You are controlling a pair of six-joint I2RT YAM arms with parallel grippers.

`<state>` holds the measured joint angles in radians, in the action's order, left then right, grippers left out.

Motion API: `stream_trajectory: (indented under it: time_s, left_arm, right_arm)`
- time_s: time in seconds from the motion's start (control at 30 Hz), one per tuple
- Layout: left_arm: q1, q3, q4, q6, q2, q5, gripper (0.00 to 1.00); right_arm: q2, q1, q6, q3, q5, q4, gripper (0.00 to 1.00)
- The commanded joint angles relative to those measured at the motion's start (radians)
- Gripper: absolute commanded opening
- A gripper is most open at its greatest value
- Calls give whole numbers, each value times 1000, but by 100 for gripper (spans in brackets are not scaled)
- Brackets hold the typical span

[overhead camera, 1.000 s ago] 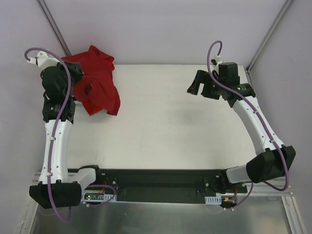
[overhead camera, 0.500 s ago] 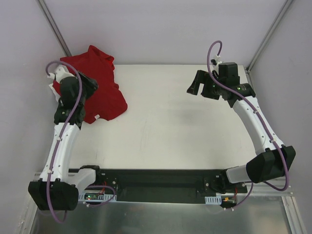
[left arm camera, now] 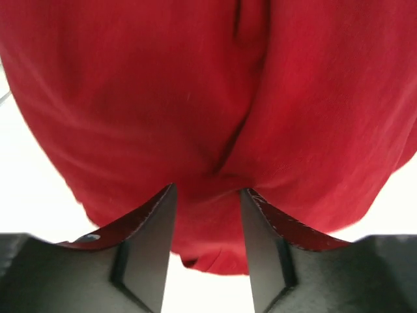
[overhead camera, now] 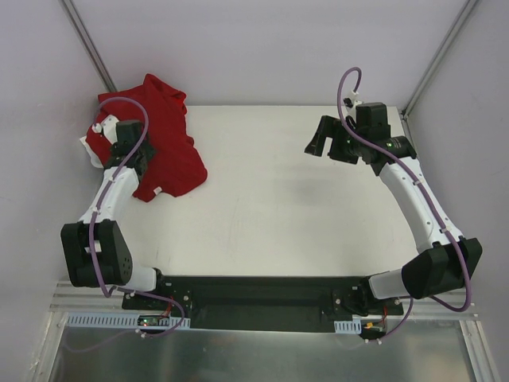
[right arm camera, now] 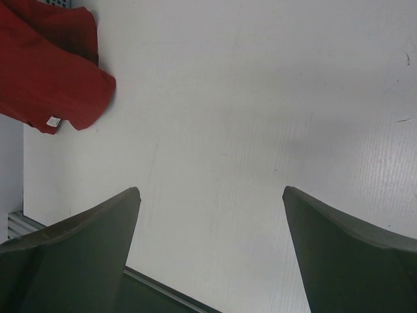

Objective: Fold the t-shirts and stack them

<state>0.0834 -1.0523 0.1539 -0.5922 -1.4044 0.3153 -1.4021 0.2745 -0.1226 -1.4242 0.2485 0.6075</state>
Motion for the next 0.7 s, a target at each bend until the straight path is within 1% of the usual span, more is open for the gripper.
stream_trajectory:
  time_s: [0.0,0.07,0.13,0.2,0.23,0.27,0.33,0.4,0.53,0.57,0.63,0.67]
  left_arm:
    - [7,-67,-106,68,-28,11,38]
    - [7,-69,-122,86,-42,5,32]
    - [9,-64,-148,103,-48,-13,30]
    - [10,-55,-151,109,-53,-27,19]
    - [9,-55,-151,108,-50,-33,12]
    - [9,-54,-151,108,-35,-41,0]
    - [7,-46,-151,104,-4,-45,0]
    - [4,-43,-151,118,62,-33,0]
    - [0,-44,-149,141,191,-61,0]
    - [-14,-48,-146,152,237,-65,0]
    - [-30,-64,-139,183,278,-76,0]
    - [-51,-77,-125,189,304,-106,0]
  right_arm:
    - [38,6,0,10,-17,23,96]
    - [40,6,4,11,-20,26,96]
    - [43,6,8,10,-23,28,96]
    - [43,5,11,5,-25,32,96]
    - [45,6,14,4,-25,34,96]
    - [45,5,15,1,-25,38,96]
    - [51,6,21,-1,-31,41,96]
    - [55,5,24,1,-34,43,96]
    - [51,6,21,-2,-28,41,96]
    - [48,6,20,-5,-25,41,96]
    - [48,5,18,-7,-22,38,96]
    - [46,6,18,-8,-20,35,96]
